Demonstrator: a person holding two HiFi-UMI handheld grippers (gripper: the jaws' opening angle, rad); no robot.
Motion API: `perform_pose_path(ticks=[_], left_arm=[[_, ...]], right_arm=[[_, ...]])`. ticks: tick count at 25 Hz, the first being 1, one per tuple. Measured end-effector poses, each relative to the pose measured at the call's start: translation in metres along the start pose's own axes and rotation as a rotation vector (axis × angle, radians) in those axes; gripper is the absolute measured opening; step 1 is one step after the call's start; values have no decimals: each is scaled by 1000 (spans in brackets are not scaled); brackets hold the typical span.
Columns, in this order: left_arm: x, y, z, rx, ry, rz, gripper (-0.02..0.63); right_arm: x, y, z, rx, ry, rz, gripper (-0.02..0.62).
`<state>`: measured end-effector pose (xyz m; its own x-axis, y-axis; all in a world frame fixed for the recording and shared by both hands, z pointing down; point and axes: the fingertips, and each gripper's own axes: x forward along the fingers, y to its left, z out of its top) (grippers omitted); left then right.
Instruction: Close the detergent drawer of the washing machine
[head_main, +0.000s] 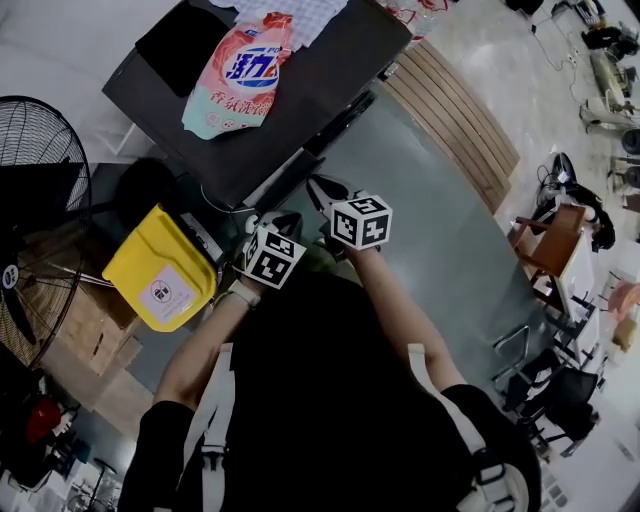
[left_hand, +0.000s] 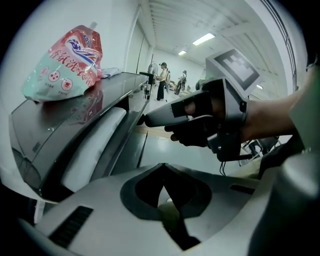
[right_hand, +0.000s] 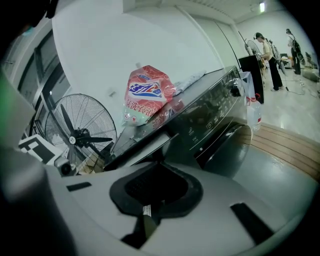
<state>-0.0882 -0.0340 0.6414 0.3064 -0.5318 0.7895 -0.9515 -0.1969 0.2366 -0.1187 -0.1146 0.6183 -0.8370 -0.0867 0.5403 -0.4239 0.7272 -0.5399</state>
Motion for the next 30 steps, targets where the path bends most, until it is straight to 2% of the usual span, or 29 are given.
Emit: perform_pose_path(ticks=[4, 10, 20, 30], left_arm=[[-1, 7, 4, -3, -35, 50, 11], [-10, 45, 10, -79, -59, 139, 11], [-13, 49, 6, -49, -56, 121, 11], [-14, 48, 7, -53, -55, 82, 11]], right_arm=[[2, 2, 1, -5, -17, 5, 21], [25, 15, 17, -42, 9, 10, 18], [30, 15, 20, -19, -17, 13, 18], [31, 15, 21, -12, -9, -4, 18]])
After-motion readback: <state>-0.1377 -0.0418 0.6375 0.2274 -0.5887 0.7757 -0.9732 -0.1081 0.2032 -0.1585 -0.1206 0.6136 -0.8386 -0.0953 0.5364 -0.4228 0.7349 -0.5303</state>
